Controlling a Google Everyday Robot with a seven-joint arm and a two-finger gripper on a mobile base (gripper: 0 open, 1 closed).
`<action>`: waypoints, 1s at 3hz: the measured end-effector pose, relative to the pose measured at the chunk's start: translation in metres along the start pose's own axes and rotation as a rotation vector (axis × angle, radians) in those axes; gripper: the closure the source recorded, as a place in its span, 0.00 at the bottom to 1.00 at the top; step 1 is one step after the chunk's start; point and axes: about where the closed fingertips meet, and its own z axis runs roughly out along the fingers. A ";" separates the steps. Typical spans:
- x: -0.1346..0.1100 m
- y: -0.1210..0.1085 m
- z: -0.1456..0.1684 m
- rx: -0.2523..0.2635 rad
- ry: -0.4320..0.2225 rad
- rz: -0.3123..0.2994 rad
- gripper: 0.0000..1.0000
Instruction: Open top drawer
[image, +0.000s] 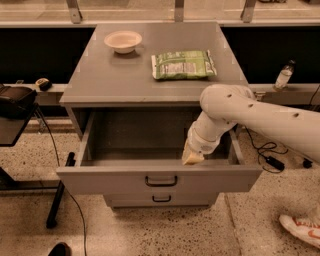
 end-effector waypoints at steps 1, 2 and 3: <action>-0.002 0.022 -0.007 -0.047 -0.001 -0.048 1.00; -0.002 0.058 -0.015 -0.133 -0.009 -0.091 1.00; -0.002 0.056 -0.015 -0.133 -0.009 -0.091 1.00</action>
Offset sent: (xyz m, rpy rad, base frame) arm -0.1844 -0.0238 0.0374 0.0018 0.3490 0.3542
